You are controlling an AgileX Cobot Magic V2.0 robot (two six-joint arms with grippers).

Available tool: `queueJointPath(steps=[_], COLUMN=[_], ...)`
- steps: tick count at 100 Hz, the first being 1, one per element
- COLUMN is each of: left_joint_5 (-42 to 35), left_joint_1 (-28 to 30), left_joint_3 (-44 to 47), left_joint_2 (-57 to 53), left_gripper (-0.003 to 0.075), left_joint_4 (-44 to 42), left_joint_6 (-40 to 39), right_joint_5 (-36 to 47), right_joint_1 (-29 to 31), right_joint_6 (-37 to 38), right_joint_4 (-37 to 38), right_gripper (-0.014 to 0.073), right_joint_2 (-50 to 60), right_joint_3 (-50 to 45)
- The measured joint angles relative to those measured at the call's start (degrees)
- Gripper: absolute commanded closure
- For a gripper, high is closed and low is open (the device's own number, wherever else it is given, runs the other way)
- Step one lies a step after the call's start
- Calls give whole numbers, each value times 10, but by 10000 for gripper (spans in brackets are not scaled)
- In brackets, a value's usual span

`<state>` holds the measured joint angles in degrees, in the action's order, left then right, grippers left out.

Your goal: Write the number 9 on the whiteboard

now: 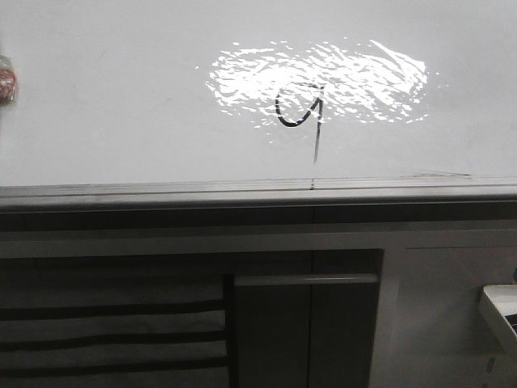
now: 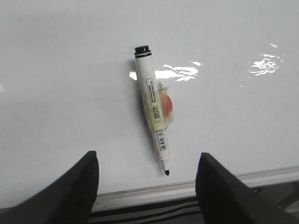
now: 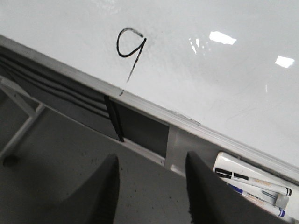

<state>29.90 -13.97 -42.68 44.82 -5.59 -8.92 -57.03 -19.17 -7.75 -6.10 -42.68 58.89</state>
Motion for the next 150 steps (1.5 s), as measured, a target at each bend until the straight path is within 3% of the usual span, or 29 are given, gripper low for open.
queueJointPath(steps=[14, 32, 66, 122, 150], left_joint_5=[38, 32, -52, -66, -168], left_joint_1=[0, 0, 0, 3, 69], left_joint_3=[19, 79, 143, 156, 323], left_joint_2=[-94, -182, -215, -231, -386], left_gripper=[302, 320, 740, 741, 741], left_joint_4=[-2, -6, -9, -5, 31], left_joint_6=[38, 54, 57, 57, 57], right_joint_5=[47, 153, 245, 246, 246], right_joint_1=[0, 0, 0, 0, 0], right_joint_6=[20, 26, 24, 23, 20], right_joint_4=[5, 5, 11, 11, 12], right_gripper=[480, 641, 666, 666, 666], right_joint_2=[67, 156, 215, 215, 215], right_joint_3=[-60, -166, -234, -234, -234])
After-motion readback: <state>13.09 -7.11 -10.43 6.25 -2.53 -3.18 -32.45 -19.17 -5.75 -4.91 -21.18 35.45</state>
